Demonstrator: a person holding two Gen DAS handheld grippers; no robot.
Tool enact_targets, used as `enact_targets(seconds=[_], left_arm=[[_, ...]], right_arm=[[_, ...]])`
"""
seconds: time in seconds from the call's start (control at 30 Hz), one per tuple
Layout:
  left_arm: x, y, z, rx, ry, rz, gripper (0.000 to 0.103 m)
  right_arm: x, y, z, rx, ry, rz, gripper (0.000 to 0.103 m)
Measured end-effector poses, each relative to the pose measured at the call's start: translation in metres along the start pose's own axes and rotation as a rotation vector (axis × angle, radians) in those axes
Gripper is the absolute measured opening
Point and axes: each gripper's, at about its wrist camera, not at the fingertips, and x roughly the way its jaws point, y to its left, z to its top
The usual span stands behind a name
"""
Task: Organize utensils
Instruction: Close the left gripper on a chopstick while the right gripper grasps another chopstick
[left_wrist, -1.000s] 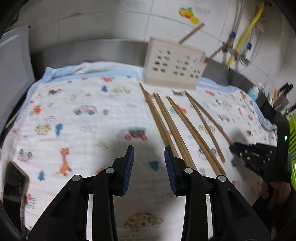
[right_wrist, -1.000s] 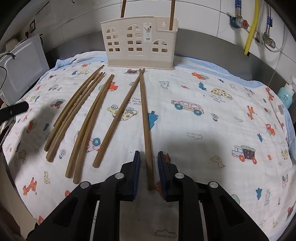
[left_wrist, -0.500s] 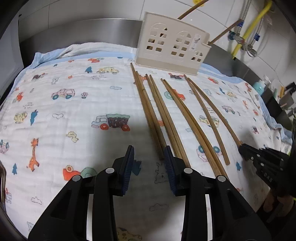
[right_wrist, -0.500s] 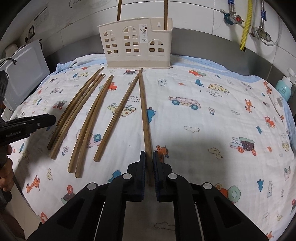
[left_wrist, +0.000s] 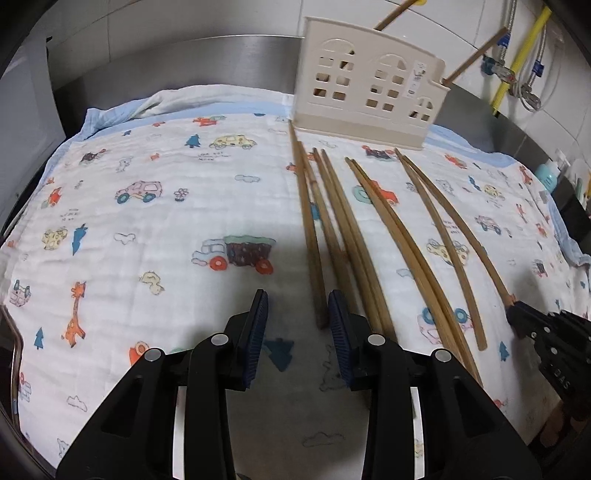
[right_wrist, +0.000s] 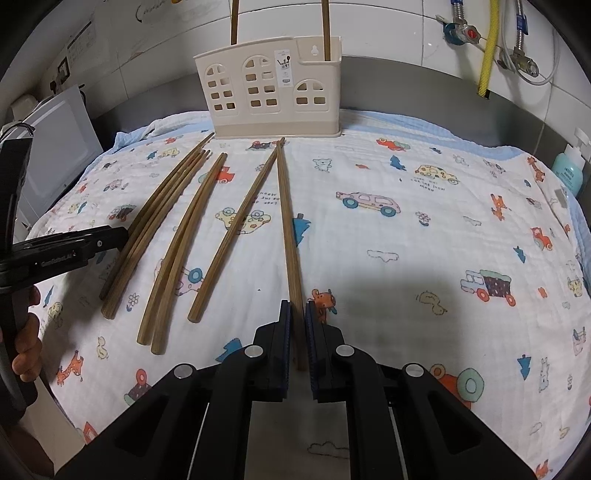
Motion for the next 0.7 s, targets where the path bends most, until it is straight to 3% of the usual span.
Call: enact_targets(seconds=[0.43,0.6,0.7], left_arm=[[0.008,-0.005,0.007,0.028,-0.025,0.01,0.026],[0.01,-0.002,0.011,0.038,-0.026,0.027,0.007],[0.01,0.008,0.014,0.012,-0.01,-0.016,0.006]], right_arm=[[0.001,-0.002,0.001,0.011,-0.016,0.002,0.008],[0.002,-0.002,0.002,0.011,-0.016,0.002,0.008],[0.001,-0.003,0.002,0.014,-0.016,0.007,0.008]])
